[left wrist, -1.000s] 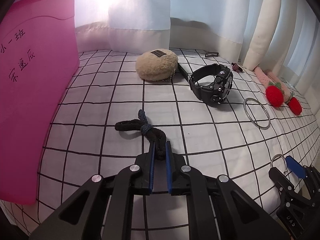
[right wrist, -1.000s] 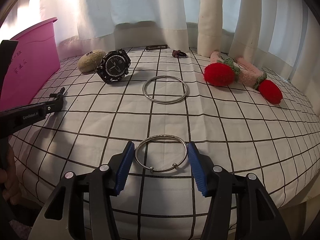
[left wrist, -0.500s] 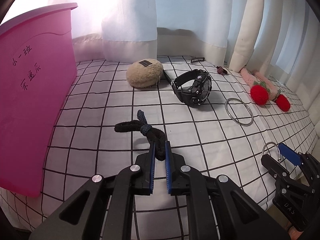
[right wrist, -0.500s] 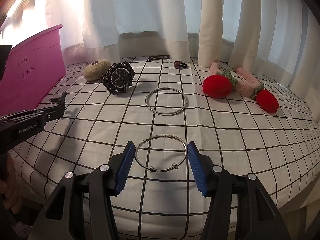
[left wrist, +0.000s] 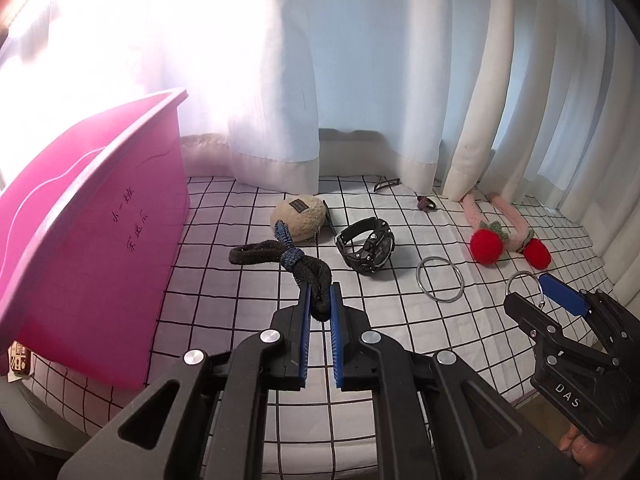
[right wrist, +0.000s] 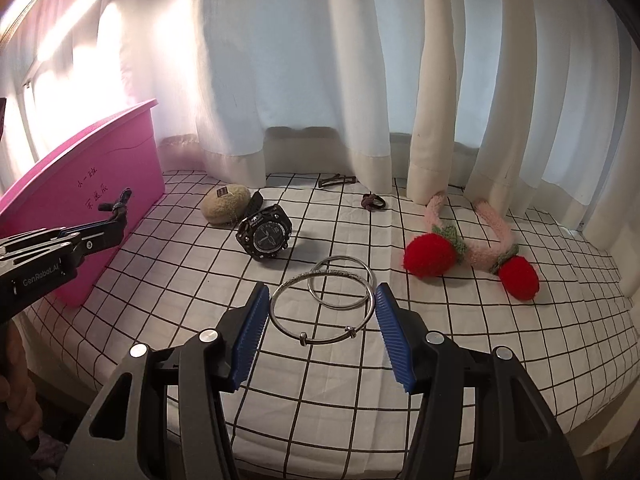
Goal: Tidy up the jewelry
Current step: 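Carry the hair tie and bangle to the pink tub and release both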
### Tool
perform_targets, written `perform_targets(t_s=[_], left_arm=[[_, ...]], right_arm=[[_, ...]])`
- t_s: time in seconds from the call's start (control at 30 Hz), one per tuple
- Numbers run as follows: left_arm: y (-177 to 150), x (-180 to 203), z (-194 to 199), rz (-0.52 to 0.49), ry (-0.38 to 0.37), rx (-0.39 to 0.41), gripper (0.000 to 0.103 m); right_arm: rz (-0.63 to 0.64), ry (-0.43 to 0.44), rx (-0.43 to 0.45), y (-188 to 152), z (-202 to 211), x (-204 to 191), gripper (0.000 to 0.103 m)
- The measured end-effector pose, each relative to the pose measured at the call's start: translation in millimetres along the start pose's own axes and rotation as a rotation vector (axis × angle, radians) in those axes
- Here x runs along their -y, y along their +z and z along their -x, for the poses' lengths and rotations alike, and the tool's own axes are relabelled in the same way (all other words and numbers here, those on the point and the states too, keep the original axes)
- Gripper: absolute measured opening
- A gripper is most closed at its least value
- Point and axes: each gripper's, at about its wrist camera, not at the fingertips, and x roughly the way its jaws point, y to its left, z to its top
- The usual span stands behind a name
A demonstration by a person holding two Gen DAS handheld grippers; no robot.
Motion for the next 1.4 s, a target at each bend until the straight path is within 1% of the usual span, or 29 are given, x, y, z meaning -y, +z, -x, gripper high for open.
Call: perform_targets(t_s=[0.1, 0.2, 0.27, 0.37, 0.47, 0.6, 0.7, 0.77, 0.87, 1.03, 1.13, 1.27, 1.4], left_arm=[[12, -3, 29, 0.021, 0.012, 0.031, 0.009], [24, -13, 55, 0.063, 0.016, 0.053, 0.009], [34, -22, 70, 0.09, 0.024, 0.068, 0.009], [48, -41, 88, 0.124, 0.056, 0.091, 0.009], [61, -70, 99, 0.165, 0.099, 0.108, 0.009], [73, -120, 103, 0.241, 0.159, 0.117, 0.009], [75, -158, 102, 0.301, 0.212, 0.122, 0.009], [75, -181, 101, 0.337, 0.236, 0.111, 0.009], [72, -209, 94, 0.375, 0.277, 0.084, 0.009], [63, -240, 83, 0.463, 0.311, 0.041, 0.009], [59, -250, 72, 0.513, 0.329, 0.015, 0.009], [53, -257, 59, 0.577, 0.365, -0.014, 0.01], [51, -265, 44, 0.638, 0.374, -0.08, 0.01]], right_arm=[[0.03, 0.032, 0.027, 23, 14, -6, 0.053], [0.058, 0.077, 0.056, 49, 23, -18, 0.053], [0.083, 0.106, 0.073, 67, 27, -30, 0.053], [0.113, 0.174, 0.098, 96, 29, -55, 0.053], [0.149, 0.244, 0.126, 127, 27, -83, 0.053], [0.191, 0.352, 0.145, 166, 15, -126, 0.053], [0.239, 0.414, 0.141, 189, 0, -164, 0.053], [0.259, 0.461, 0.132, 202, -8, -188, 0.053], [0.297, 0.517, 0.103, 217, -24, -222, 0.053], [0.368, 0.588, 0.018, 228, -54, -265, 0.053], [0.403, 0.621, -0.033, 231, -74, -281, 0.053], [0.457, 0.662, -0.113, 228, -98, -301, 0.053], [0.491, 0.68, -0.228, 226, -128, -319, 0.053]])
